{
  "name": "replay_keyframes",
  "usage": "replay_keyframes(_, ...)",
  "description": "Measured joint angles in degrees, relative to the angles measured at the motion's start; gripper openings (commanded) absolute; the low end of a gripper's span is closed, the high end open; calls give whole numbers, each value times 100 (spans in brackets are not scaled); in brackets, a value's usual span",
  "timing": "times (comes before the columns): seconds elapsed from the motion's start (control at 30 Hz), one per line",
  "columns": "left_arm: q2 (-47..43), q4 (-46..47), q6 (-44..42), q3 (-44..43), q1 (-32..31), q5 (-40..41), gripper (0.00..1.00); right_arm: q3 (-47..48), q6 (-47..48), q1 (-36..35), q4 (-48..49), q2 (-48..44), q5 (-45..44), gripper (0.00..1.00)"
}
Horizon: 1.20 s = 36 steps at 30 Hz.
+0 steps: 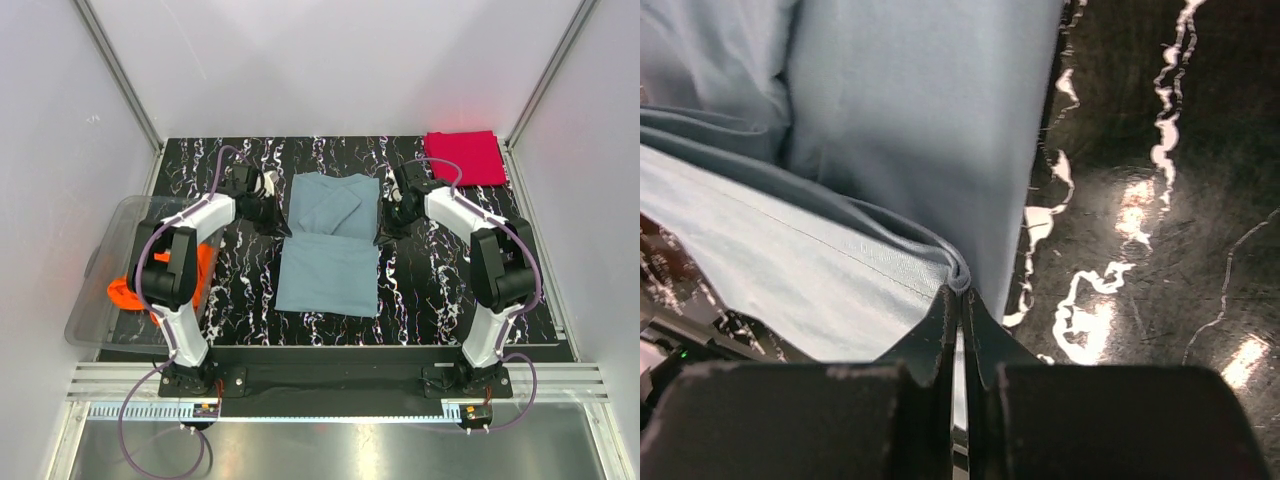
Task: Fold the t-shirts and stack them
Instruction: Fold the tshirt
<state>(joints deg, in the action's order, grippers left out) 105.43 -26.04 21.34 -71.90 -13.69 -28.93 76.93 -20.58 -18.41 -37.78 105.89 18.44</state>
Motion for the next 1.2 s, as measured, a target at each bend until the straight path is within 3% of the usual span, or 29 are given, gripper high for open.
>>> replay_keyframes(0.1,90,0,-4,-26,20,2,0,-33,4,0,2,48,-81,0)
replay_keyframes(0.17,249,-9,-15,-107,33,2,5,0,22,9,55,192,-92,1)
replay_keyframes(0.2,354,-9,-39,-160,37,7,15,55,33,11,57,317,-98,22)
replay_keyframes(0.23,455,-26,-76,-205,39,26,23,116,52,15,66,472,-105,29)
replay_keyframes(0.33,686,-227,-219,-361,46,234,33,308,118,57,31,872,-223,41)
replay_keyframes(0.47,503,-557,-396,-442,61,597,46,533,310,153,-385,885,-645,45)
replay_keyframes(0.6,-363,-758,-431,-433,61,544,43,553,280,190,-535,339,-507,43)
replay_keyframes(0.8,-1220,127,15,160,-243,-249,33,13,-826,-140,651,-289,1021,25)
replay_keyframes(0.87,-1075,522,236,505,-363,-505,32,-118,-1187,-306,1106,-92,1429,18)
replay_keyframes(1.0,-234,807,365,793,-356,-682,30,-332,-1545,-463,1685,586,2002,17)
replay_keyframes(1.2,623,988,219,745,-55,-1110,32,-713,-1290,90,1878,1023,2280,17)
